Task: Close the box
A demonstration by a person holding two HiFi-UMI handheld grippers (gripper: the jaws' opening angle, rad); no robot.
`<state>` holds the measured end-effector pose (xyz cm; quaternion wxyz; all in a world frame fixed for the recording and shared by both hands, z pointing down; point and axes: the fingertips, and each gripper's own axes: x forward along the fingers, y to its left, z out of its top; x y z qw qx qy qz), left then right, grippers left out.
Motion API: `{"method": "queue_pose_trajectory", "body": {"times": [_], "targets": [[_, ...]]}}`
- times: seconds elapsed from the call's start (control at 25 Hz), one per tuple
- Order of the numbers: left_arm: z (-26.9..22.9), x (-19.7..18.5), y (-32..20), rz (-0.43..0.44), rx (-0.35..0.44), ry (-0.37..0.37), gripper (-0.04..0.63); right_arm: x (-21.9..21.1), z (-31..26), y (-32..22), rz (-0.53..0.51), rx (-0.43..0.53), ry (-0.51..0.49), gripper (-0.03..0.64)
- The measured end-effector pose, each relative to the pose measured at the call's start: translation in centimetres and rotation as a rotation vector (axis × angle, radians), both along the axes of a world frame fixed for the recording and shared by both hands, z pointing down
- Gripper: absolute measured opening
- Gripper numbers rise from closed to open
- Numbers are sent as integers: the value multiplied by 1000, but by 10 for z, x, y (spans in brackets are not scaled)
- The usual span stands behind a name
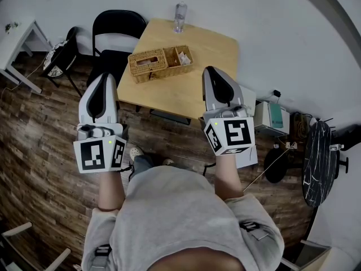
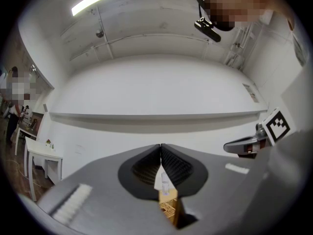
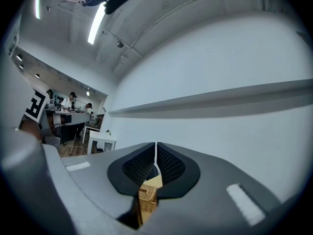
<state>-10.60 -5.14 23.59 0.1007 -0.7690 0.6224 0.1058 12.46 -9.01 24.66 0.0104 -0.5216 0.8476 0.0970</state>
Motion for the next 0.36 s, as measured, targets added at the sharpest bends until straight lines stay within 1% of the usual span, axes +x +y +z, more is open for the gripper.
{"method": "queue_pose_trajectory", "body": {"times": [0.36], "targets": [[0, 3, 5, -9, 5, 0, 58, 4, -2, 4, -3, 10, -2, 15]]}}
